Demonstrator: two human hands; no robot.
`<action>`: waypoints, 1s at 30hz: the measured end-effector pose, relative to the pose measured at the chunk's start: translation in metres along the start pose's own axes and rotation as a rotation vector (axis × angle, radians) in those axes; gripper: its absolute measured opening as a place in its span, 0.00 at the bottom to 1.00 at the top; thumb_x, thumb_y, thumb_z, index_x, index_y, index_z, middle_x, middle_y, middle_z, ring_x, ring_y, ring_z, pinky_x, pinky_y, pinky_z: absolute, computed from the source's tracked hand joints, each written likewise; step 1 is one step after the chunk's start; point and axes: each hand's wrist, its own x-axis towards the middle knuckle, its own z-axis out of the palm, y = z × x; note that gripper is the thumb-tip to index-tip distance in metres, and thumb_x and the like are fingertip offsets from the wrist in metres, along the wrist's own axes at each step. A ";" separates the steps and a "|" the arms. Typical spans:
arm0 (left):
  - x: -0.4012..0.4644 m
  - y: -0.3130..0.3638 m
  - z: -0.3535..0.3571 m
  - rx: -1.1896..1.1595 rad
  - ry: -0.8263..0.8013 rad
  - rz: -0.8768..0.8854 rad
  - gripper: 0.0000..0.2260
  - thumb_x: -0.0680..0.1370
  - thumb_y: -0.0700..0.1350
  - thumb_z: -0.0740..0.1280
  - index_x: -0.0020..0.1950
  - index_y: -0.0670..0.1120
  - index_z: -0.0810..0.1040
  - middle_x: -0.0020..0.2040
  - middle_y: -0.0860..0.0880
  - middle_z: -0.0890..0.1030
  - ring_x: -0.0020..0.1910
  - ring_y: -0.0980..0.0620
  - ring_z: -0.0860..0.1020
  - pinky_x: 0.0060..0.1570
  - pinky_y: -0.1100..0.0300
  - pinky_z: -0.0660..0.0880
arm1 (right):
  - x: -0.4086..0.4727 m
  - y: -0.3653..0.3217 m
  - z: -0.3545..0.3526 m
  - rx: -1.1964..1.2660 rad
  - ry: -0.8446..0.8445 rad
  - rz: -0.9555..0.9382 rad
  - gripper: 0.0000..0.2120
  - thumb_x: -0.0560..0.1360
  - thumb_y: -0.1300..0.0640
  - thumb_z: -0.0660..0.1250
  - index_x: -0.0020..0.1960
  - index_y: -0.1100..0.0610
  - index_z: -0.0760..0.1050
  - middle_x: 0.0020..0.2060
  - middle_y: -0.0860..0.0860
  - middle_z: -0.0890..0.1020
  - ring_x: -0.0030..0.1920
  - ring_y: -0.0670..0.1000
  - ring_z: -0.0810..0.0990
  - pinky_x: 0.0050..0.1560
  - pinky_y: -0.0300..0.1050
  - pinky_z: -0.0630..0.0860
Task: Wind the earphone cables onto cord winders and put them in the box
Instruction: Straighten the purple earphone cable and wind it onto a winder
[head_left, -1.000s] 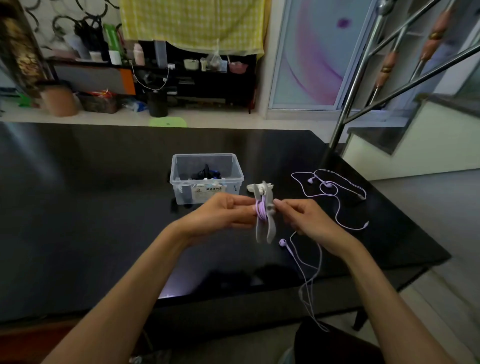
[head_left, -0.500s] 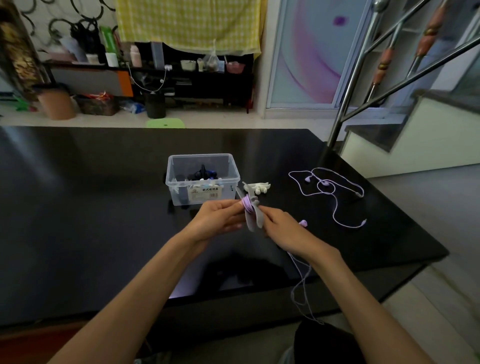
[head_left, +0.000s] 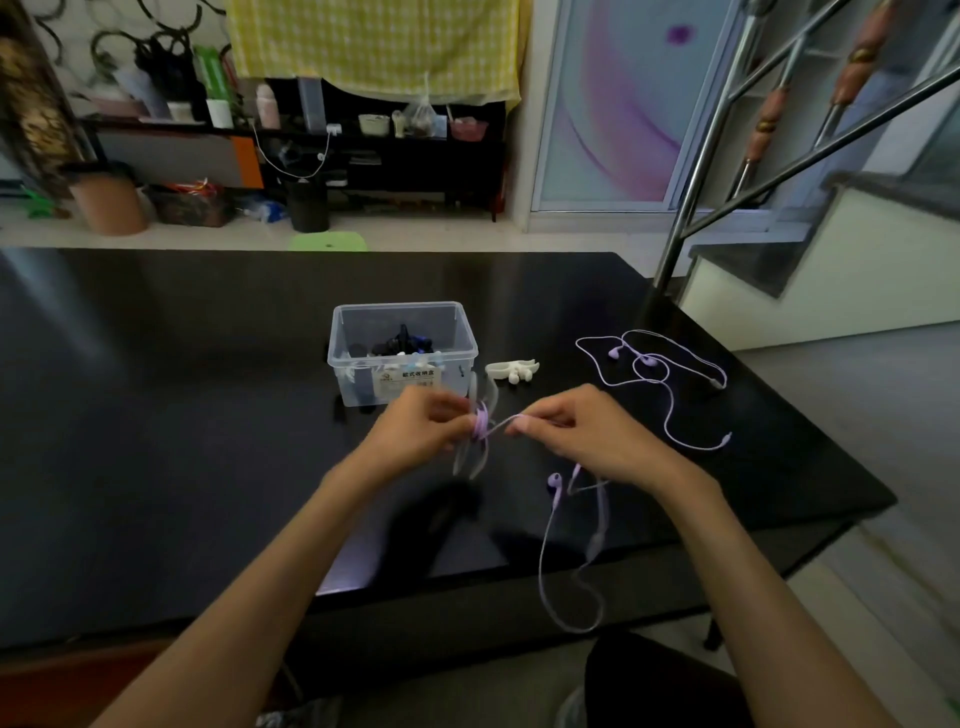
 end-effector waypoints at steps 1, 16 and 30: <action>-0.002 0.002 -0.003 0.028 -0.105 0.013 0.09 0.76 0.41 0.69 0.55 0.42 0.80 0.51 0.42 0.84 0.44 0.53 0.81 0.43 0.65 0.79 | -0.002 0.001 -0.005 0.027 0.045 -0.004 0.07 0.73 0.54 0.70 0.48 0.54 0.84 0.34 0.43 0.82 0.35 0.36 0.79 0.40 0.30 0.73; -0.020 0.026 -0.015 -0.340 -0.432 0.069 0.15 0.78 0.44 0.62 0.64 0.42 0.76 0.59 0.46 0.81 0.59 0.52 0.79 0.56 0.64 0.75 | -0.005 0.004 -0.001 0.346 -0.015 0.089 0.14 0.75 0.46 0.62 0.38 0.54 0.76 0.27 0.46 0.69 0.27 0.41 0.66 0.29 0.30 0.63; 0.001 0.011 0.011 -0.587 0.189 -0.095 0.11 0.80 0.44 0.61 0.54 0.39 0.80 0.48 0.45 0.83 0.46 0.56 0.81 0.45 0.67 0.76 | 0.009 -0.003 0.039 0.137 -0.114 0.119 0.09 0.82 0.58 0.52 0.53 0.57 0.71 0.30 0.48 0.70 0.20 0.36 0.67 0.23 0.28 0.63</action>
